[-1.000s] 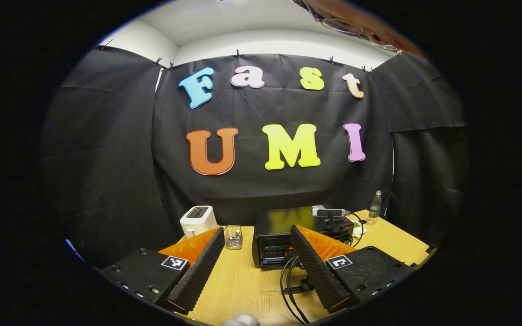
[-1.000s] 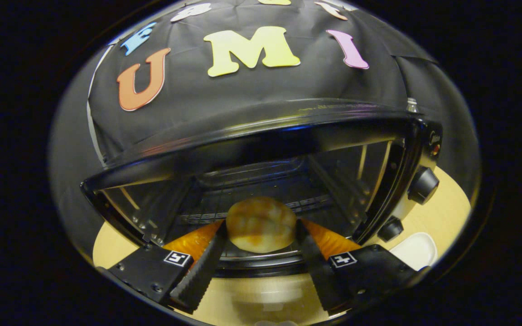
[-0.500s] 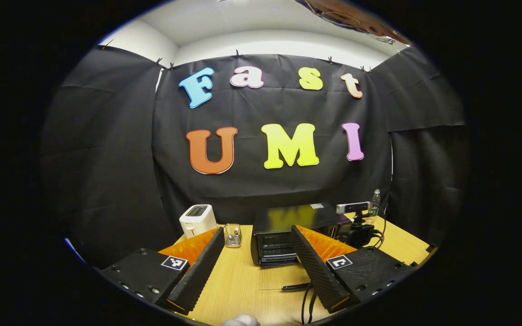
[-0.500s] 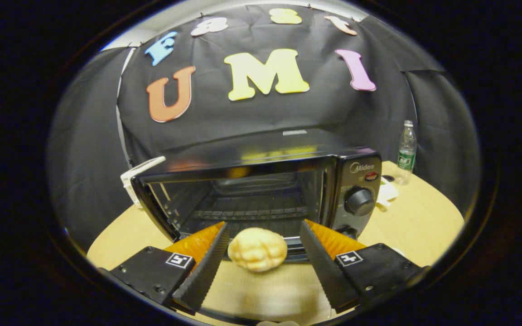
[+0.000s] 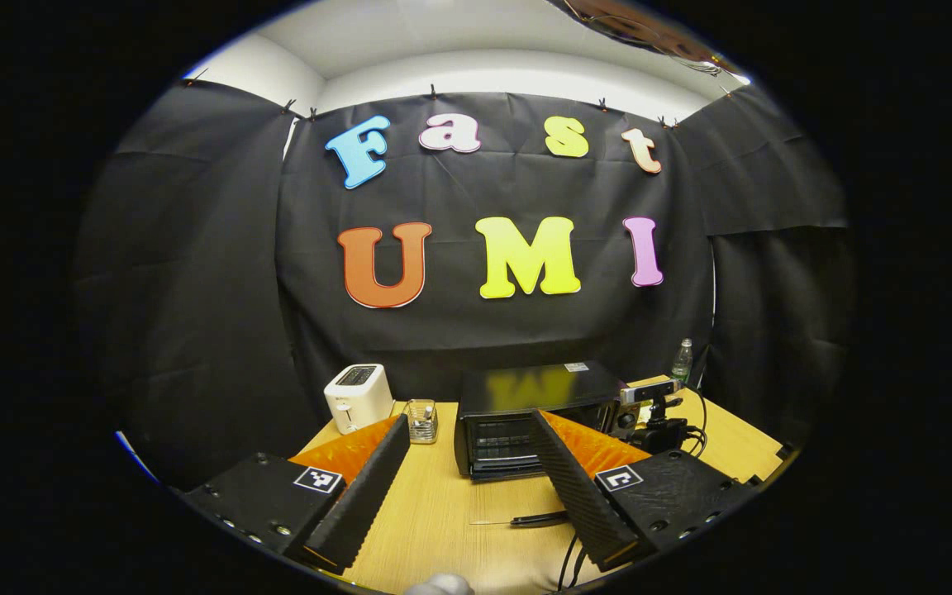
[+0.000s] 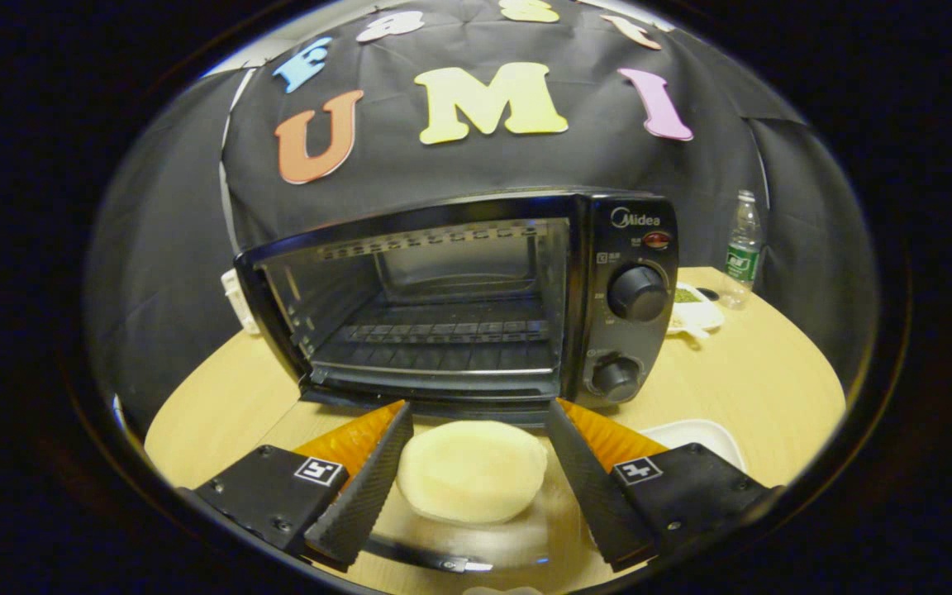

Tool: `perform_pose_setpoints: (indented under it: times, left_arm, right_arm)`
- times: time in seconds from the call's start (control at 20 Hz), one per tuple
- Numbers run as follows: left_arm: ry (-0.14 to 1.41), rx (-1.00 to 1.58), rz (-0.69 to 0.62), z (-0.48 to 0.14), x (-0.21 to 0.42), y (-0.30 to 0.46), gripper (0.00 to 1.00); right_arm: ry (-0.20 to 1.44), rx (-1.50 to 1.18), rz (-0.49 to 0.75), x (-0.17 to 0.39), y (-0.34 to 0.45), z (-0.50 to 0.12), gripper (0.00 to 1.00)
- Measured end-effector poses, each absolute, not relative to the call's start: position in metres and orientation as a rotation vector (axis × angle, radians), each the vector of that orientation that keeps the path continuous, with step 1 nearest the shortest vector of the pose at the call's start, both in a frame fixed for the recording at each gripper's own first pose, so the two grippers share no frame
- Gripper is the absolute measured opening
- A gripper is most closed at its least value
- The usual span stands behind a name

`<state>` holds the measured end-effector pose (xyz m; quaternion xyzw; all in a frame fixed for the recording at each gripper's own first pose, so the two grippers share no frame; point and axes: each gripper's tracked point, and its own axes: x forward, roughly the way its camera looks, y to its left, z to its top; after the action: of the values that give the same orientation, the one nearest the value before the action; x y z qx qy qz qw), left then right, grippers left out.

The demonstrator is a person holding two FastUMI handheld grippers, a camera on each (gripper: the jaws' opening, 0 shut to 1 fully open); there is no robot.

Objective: Open the electric oven with the left hand, put the food in, and close the electric oven.

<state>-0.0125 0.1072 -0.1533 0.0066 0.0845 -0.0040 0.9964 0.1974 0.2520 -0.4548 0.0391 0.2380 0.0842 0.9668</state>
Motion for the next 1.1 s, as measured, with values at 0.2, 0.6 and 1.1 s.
perform_pose_setpoints:
  times: [0.2,0.6,1.1]
  left_arm:
    - [0.169,0.008,-0.009,-0.153,-0.009,0.110,0.96]
    - [0.180,-0.004,0.005,-0.158,-0.005,0.117,0.96]
    - [0.177,-0.009,0.027,-0.157,-0.004,0.125,0.96]
  right_arm:
    - [0.529,0.060,0.218,0.181,0.261,-0.469,1.00]
    - [0.523,0.066,0.261,0.187,0.266,-0.456,0.96]
    - [0.425,0.038,0.271,0.261,0.307,-0.415,0.92]
